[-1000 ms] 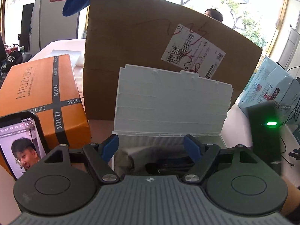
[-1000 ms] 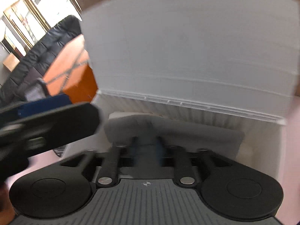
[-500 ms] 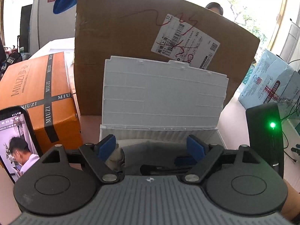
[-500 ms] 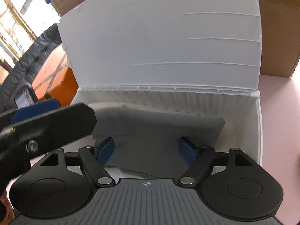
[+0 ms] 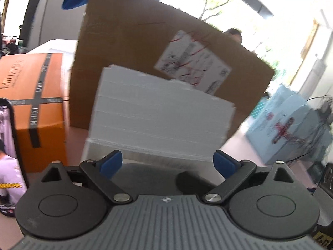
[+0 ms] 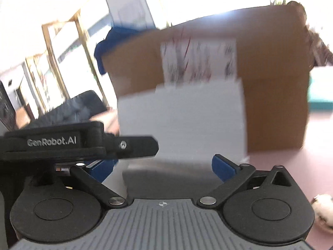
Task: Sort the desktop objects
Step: 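Push the grey cloth down inside the box with both open grippers, then withdraw both open grippers up and out of the white box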
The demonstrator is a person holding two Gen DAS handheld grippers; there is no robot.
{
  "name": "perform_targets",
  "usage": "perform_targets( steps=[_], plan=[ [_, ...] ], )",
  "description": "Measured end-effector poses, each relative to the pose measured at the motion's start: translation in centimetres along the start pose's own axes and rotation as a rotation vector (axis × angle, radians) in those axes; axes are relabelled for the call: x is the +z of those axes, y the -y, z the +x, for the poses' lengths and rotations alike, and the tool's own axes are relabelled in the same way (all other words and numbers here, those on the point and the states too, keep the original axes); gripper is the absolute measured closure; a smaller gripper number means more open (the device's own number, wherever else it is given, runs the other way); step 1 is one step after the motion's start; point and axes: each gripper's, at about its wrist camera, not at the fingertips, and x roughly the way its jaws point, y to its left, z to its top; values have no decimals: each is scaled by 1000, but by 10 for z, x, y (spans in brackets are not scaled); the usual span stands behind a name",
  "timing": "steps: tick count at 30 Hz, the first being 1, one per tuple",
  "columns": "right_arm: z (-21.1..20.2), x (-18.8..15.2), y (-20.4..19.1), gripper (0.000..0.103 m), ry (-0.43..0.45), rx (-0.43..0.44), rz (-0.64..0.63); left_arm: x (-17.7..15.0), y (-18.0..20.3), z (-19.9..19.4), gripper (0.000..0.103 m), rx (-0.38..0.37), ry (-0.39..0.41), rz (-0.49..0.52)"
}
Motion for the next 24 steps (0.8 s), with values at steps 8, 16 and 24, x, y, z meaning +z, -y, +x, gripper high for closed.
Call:
perform_targets(
  steps=[8, 16, 24],
  plan=[
    [-67, -16, 38, 0, 196, -67, -6, -30, 52, -25, 8, -155, 86, 86],
    [-128, -30, 102, 0, 371, -62, 155, -68, 115, -53, 0, -167, 246, 304],
    [-157, -49, 201, 0, 498, -81, 502, -77, 196, 9, 0, -96, 229, 381]
  ],
)
